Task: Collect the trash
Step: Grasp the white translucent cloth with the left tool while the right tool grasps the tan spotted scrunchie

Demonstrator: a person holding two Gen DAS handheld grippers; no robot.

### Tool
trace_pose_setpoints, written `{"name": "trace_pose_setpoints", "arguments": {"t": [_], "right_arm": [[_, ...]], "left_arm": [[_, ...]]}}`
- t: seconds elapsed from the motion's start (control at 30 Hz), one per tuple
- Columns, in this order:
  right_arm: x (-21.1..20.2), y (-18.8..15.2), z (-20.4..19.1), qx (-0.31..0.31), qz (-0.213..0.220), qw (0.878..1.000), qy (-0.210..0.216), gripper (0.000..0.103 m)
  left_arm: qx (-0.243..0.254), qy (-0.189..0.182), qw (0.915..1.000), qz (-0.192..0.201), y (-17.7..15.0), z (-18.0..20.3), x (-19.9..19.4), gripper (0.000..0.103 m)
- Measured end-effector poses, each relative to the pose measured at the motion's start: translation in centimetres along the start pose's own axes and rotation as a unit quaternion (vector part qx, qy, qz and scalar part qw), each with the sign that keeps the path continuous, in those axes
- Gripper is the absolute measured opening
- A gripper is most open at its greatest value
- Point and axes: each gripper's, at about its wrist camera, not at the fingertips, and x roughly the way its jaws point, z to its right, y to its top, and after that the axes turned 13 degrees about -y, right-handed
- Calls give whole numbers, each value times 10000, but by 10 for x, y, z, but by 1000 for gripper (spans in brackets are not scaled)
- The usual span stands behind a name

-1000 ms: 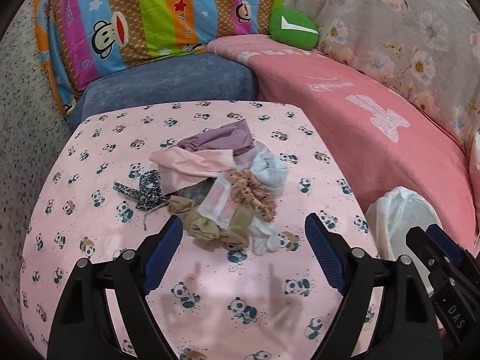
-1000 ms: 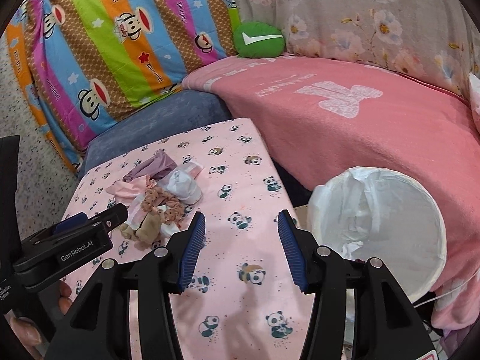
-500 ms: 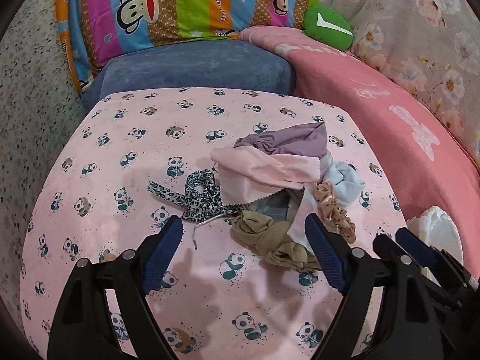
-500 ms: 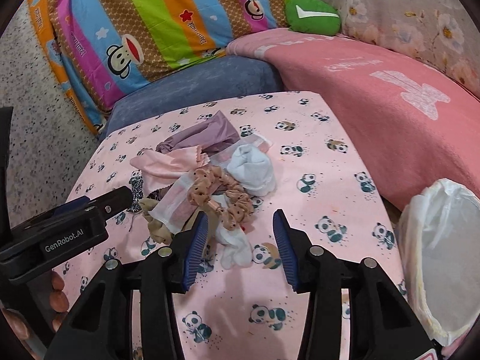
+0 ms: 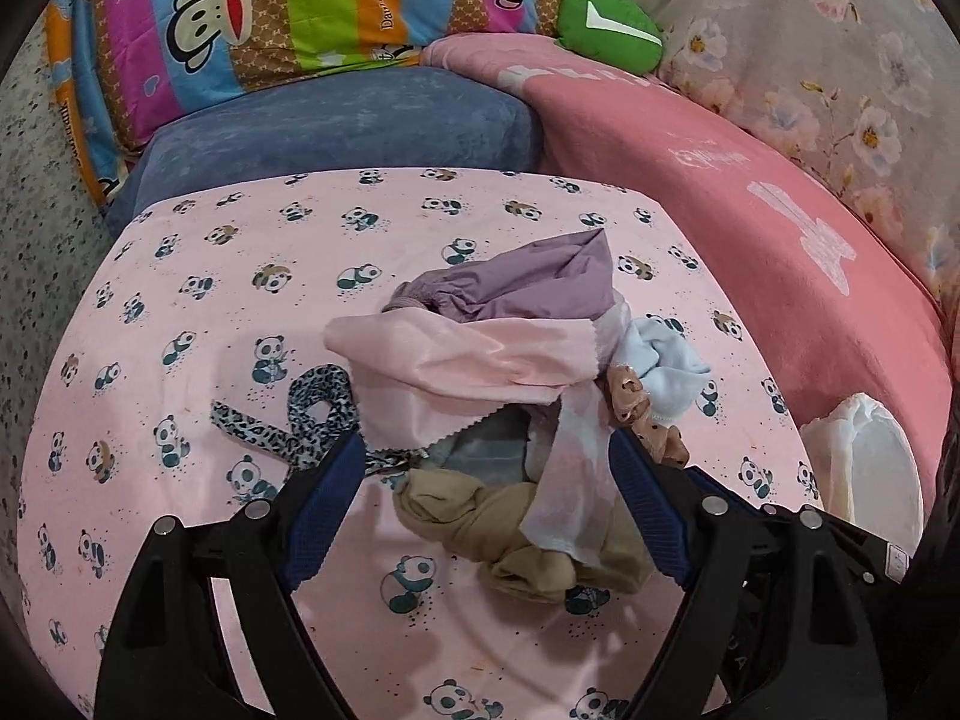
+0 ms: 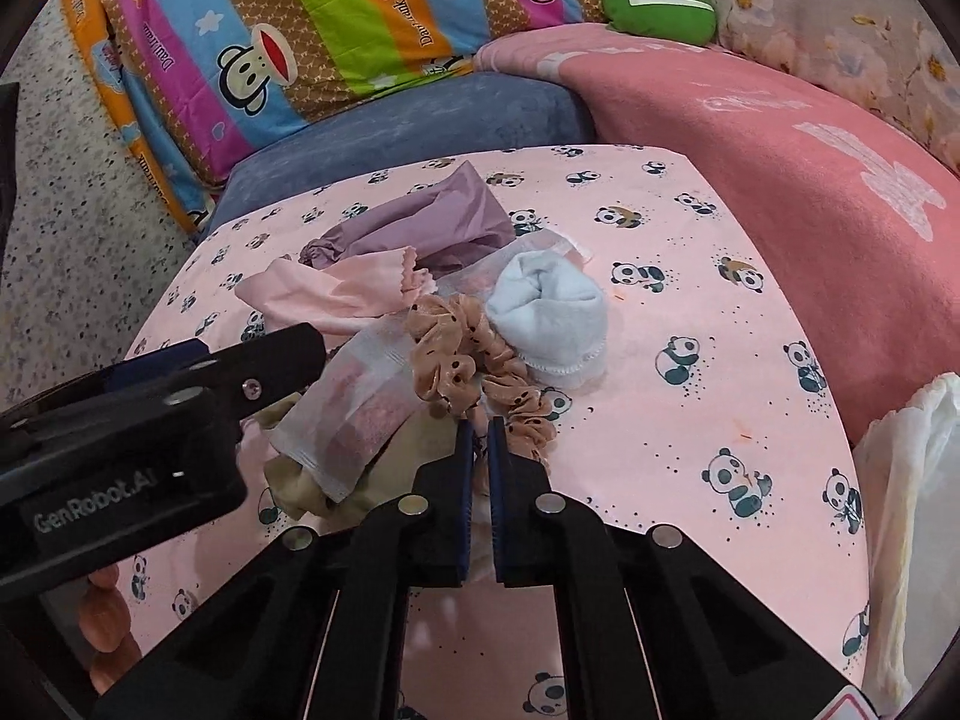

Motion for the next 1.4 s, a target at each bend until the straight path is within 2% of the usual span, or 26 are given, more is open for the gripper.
{"name": "trace_pose_setpoints", "arguments": {"t": [0.2, 0.37, 0.43, 0.53, 0.8, 0.93, 1.1, 1.2, 1.4], "right_arm": [[-10, -6, 29, 473, 2, 9989, -15, 6], [-21, -10, 51, 742, 23, 9972, -10, 5], [-28, -11, 58, 828, 68, 9965, -16, 5], [-38, -13, 69, 955, 144, 9953, 24, 2], [-72, -12, 89, 1099, 472, 9928, 84, 2], [-76, -17, 95, 1114, 382, 9928, 215, 4], [-65, -34, 84, 919, 59, 9948, 425, 16], [-51, -44, 68, 726, -130, 9958, 547, 35], [-18, -56, 36, 291, -430, 9975, 471, 36]], "left_arm": [[241, -145, 9993, -240, -3, 21, 22, 66], [198, -184, 9988, -417, -7, 26, 33, 31], [165, -247, 9987, -406, -9, 27, 29, 24], [173, -282, 9989, -340, -10, 35, 20, 18], [331, -427, 9985, -25, -7, 69, -15, 16], [384, -456, 9981, 136, -5, 83, -29, 16], [433, -524, 9974, 258, -2, 90, -40, 16], [403, -547, 9973, 265, -3, 88, -42, 16], [232, -517, 9982, 212, -6, 71, -40, 16]]}}
